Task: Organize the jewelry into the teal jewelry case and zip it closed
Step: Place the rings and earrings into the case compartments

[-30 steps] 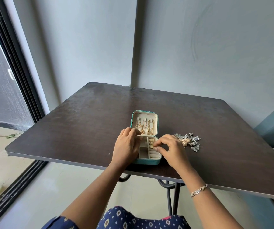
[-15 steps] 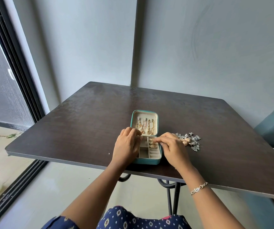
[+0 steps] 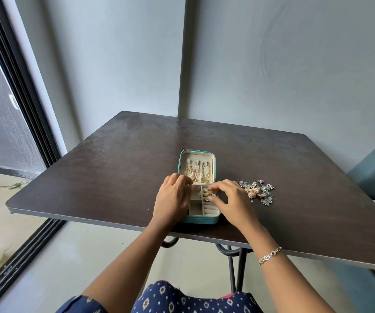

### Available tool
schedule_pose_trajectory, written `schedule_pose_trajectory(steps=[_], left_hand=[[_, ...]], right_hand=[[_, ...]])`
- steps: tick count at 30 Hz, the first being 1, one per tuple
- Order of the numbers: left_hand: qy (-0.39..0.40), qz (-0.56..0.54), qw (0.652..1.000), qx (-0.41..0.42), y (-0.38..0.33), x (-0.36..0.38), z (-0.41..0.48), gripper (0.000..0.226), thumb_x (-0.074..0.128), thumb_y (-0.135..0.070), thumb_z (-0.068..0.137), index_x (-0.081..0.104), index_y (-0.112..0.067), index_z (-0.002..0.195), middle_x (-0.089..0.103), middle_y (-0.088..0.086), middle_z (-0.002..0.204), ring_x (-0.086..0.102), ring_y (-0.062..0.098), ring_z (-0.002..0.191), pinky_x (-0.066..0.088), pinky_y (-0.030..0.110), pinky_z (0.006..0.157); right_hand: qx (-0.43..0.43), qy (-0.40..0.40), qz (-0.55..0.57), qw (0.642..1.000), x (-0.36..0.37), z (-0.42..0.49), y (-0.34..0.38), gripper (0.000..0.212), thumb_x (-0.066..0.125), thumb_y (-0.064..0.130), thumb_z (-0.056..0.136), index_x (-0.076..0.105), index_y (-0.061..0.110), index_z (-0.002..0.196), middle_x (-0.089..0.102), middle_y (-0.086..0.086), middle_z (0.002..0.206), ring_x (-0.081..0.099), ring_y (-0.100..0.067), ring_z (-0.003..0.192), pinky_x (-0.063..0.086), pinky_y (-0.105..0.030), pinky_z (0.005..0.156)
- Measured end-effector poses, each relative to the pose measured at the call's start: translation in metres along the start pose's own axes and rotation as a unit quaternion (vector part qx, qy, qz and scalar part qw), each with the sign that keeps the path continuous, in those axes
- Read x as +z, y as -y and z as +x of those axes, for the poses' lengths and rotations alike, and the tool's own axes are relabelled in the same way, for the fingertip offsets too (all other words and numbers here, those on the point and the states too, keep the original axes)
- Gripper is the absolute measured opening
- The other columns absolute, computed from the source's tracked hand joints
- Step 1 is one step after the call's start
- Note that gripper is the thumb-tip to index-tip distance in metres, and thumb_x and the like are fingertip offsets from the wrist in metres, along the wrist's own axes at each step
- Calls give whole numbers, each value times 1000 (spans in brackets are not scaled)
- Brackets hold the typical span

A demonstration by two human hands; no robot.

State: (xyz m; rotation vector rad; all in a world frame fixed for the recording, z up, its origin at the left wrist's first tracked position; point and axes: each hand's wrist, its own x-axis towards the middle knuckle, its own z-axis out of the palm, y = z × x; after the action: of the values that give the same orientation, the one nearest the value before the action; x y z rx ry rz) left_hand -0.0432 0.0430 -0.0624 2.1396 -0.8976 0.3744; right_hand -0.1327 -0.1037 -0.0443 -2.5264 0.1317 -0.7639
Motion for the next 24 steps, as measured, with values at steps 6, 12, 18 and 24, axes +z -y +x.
schedule_pose_trajectory(steps=[6, 12, 18, 24], left_hand=[[-1, 2, 1000, 0, 0, 0, 0, 30, 43, -30, 86, 60, -7, 97, 59, 9, 98, 52, 26, 93, 41, 32, 74], [0, 2, 1000, -2, 0, 0, -1, 30, 43, -30, 86, 60, -7, 96, 59, 8, 98, 52, 26, 94, 40, 31, 73], [-2, -5, 1000, -6, 1, 0, 0, 21, 48, -24, 90, 60, -9, 100, 58, 6, 103, 48, 23, 99, 37, 27, 77], [5, -16, 1000, -15, 1, 0, 1, 37, 40, -37, 86, 61, -9, 100, 59, 6, 104, 48, 23, 101, 40, 30, 77]], right_hand=[[-43, 7, -47, 998, 5, -2, 0, 15, 75, 14, 72, 71, 14, 88, 63, -3, 88, 53, -20, 88, 39, -29, 75], [-50, 7, -42, 998, 4, 2, -5, 12, 73, 18, 72, 71, 16, 84, 61, -2, 87, 54, -20, 87, 43, -31, 76], [29, -131, 26, 991, -13, -7, -30, 14, 59, 5, 79, 69, 11, 85, 64, 0, 85, 58, -12, 77, 41, -9, 71], [77, -211, -2, 975, -33, -25, -61, 17, 61, -9, 77, 68, 7, 81, 67, -4, 82, 59, -12, 73, 40, -7, 69]])
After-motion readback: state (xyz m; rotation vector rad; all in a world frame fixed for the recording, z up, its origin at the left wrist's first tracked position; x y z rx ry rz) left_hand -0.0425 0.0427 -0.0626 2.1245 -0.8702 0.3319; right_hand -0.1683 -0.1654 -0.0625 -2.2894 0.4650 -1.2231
